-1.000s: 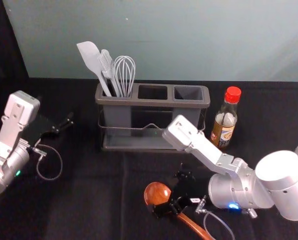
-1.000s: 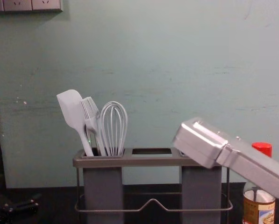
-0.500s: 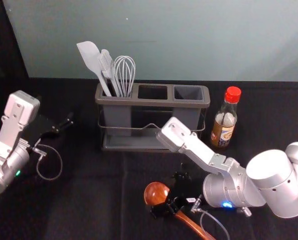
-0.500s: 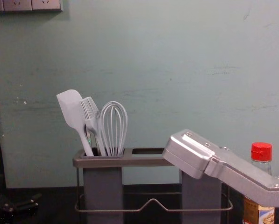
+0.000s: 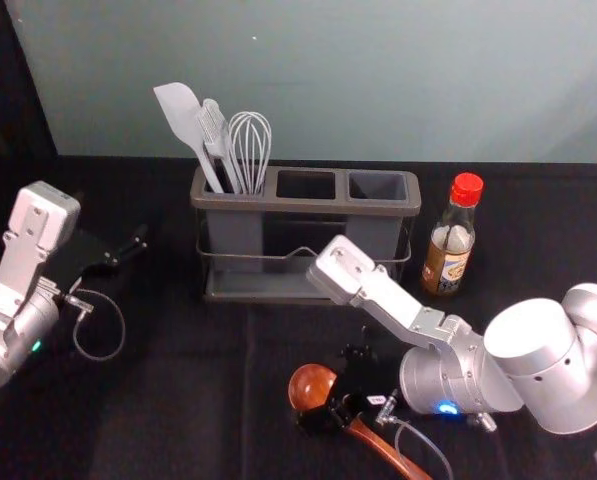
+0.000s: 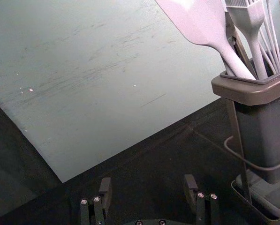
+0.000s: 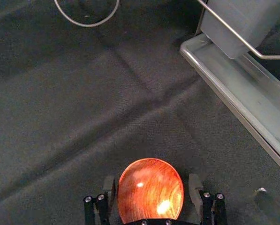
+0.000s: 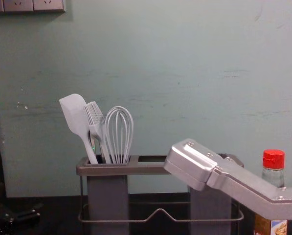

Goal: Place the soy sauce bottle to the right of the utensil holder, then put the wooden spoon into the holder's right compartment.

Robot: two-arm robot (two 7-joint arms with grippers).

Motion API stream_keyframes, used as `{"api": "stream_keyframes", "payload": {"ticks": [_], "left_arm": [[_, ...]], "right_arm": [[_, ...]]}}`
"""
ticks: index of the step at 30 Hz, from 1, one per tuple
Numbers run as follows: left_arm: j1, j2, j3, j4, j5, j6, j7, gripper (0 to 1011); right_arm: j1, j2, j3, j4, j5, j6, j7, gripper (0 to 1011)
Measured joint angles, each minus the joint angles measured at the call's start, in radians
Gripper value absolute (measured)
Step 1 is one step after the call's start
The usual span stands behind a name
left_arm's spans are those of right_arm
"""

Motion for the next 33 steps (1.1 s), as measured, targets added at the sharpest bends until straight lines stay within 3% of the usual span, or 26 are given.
{"api": "stream_keyframes", "payload": {"ticks": [14, 33], "left_arm": [[0.0, 0.0, 0.0, 0.0, 0.0, 0.0, 0.0, 1005], [0.0, 0.0, 0.0, 0.0, 0.0, 0.0, 0.0, 1005]], "right_arm": [[0.0, -0.028, 0.002, 0.015, -0.044, 0.005, 0.007, 1003], [-0.003, -0.03, 0.004, 0.016, -0.046, 0.007, 0.005, 999]]}}
